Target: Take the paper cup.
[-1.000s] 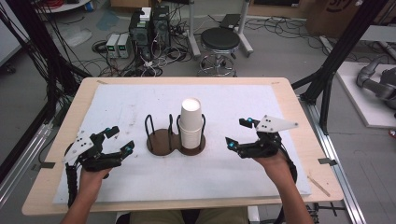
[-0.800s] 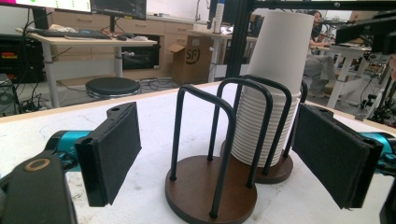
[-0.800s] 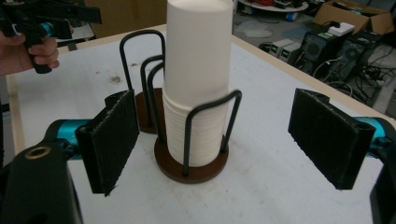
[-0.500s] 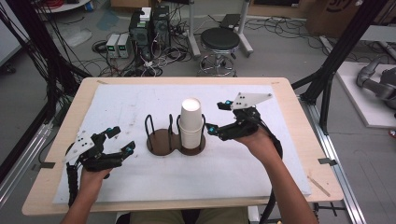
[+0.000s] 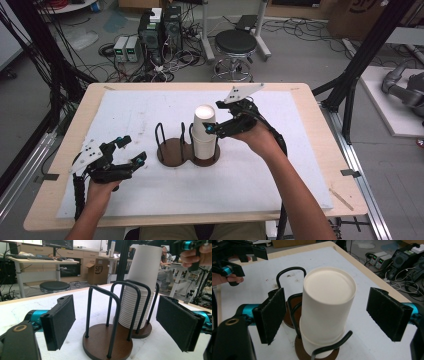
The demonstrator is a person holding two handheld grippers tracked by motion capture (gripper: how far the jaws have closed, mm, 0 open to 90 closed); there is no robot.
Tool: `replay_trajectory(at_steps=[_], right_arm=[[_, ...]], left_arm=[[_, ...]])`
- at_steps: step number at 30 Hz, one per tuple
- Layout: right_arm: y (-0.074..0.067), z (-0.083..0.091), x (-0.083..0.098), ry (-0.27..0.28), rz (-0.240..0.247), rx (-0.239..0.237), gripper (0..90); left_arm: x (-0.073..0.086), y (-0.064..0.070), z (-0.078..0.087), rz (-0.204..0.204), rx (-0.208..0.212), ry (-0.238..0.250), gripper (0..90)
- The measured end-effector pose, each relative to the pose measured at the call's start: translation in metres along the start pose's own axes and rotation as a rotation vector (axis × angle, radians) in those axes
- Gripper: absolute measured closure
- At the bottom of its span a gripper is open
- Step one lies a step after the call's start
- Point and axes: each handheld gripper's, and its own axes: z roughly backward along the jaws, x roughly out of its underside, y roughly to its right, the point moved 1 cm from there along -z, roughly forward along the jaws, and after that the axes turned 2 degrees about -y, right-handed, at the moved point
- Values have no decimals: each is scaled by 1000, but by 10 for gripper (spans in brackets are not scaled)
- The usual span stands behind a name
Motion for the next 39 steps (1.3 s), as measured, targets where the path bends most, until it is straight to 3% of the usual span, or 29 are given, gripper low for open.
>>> replay_trajectory(at_steps=[7,11,17,22,39], right_arm=[[2,-17,-11,-54,8,-4,166],[3,-24,-11,-89,8,-16,234],[5,-29,-11,-107,12,-32,316],[5,-29,-12,-103,12,-27,326],[9,5,-34,44,-16,-13,333]], left_arm=[[0,-1,0,6,2,1,155],[0,-1,0,5,1,0,155],[0,-1,0,5,2,-3,155],[0,0,-1,3,4,-6,155],[1,3,-3,1,25,-11,156]])
